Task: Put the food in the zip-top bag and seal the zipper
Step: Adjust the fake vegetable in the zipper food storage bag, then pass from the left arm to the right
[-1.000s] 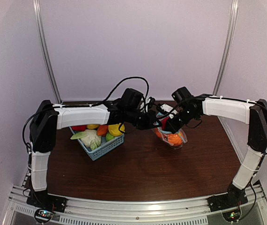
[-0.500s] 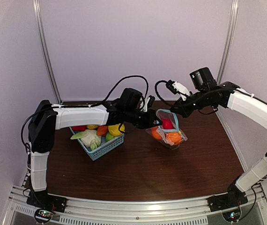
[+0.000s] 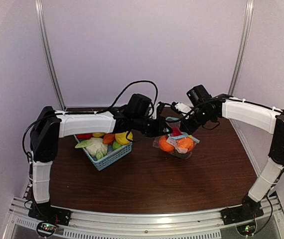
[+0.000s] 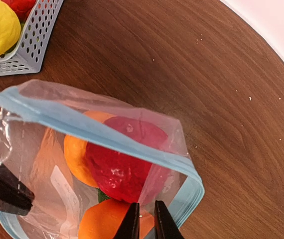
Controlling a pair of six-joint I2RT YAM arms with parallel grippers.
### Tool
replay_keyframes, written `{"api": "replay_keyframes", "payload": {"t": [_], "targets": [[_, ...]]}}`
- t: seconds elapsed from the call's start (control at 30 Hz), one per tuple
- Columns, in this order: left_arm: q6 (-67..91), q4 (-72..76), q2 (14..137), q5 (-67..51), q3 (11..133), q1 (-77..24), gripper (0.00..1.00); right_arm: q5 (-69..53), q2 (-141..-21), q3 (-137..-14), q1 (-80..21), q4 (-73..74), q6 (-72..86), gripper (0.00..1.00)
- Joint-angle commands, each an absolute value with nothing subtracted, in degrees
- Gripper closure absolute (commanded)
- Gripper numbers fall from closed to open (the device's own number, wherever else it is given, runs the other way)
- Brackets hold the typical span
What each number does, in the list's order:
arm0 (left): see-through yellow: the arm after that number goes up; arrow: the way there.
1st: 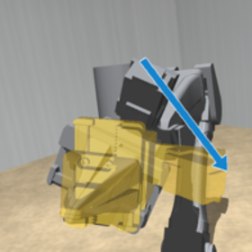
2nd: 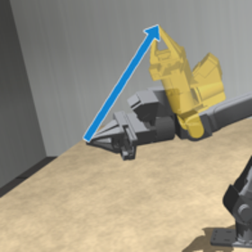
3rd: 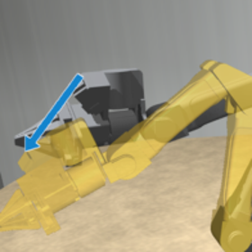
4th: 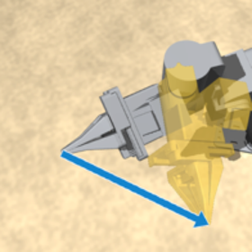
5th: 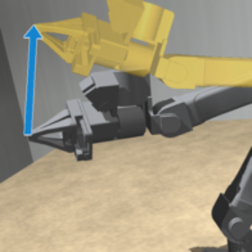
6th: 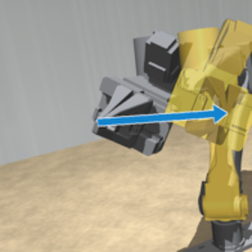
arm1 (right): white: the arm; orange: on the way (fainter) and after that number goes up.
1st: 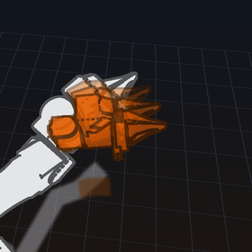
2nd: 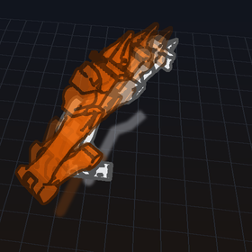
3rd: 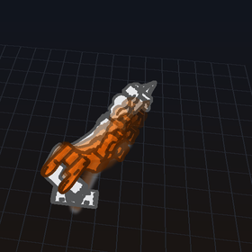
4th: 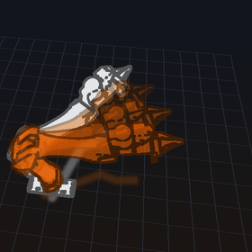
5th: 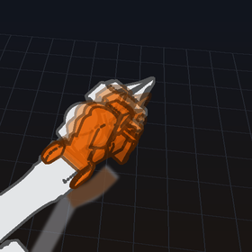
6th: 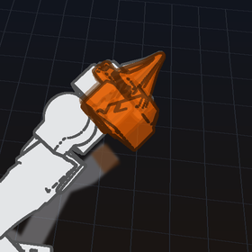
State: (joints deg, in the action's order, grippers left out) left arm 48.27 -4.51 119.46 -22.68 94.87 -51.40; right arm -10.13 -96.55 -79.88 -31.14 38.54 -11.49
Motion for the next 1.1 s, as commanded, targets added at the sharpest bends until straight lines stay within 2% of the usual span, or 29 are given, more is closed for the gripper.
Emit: {"api": "replay_keyframes", "payload": {"t": [0.0, 0.13, 0.33, 0.47, 0.57, 0.73, 0.93, 1.03, 1.07], "targets": [[46.9, -5.1, 117.9, -21.6, 95.5, -51.0, 1.00, -7.0, -94.7, -81.8, -31.0, 38.9, -10.3, 0.89], [46.9, -4.5, 117.9, -22.4, 94.8, -51.0, 1.00, -4.4, -93.2, -81.2, -30.7, 38.3, -10.6, 0.85], [46.7, -4.2, 117.9, -22.6, 94.7, -51.0, 1.00, -7.3, -90.7, -81.1, -30.6, 37.3, -11.8, 0.82], [46.7, -4.0, 117.9, -22.8, 94.5, -51.0, 1.00, -3.5, -91.4, -81.4, -30.5, 37.3, -11.8, 0.67], [46.6, -3.9, 117.9, -23.0, 94.5, -51.0, 1.00, -5.1, -93.2, -81.5, -29.9, 37.7, -11.3, 0.66], [46.6, -4.4, 117.9, -23.0, 94.5, -51.0, 1.00, -5.3, -95.7, -82.8, -29.7, 38.7, -10.9, 0.73], [46.4, -4.5, 117.9, -22.1, 93.9, -51.0, 1.00, -8.0, -96.1, -82.8, -28.7, 38.7, -10.3, 1.00], [46.0, -5.0, 117.9, -21.5, 93.6, -50.9, 1.00, -8.4, -95.9, -82.6, -28.2, 38.5, -10.1, 1.00], [45.8, -5.7, 117.8, -21.0, 93.8, -50.9, 0.86, -8.4, -95.8, -82.4, -27.9, 38.5, -10.0, 1.00]]}}
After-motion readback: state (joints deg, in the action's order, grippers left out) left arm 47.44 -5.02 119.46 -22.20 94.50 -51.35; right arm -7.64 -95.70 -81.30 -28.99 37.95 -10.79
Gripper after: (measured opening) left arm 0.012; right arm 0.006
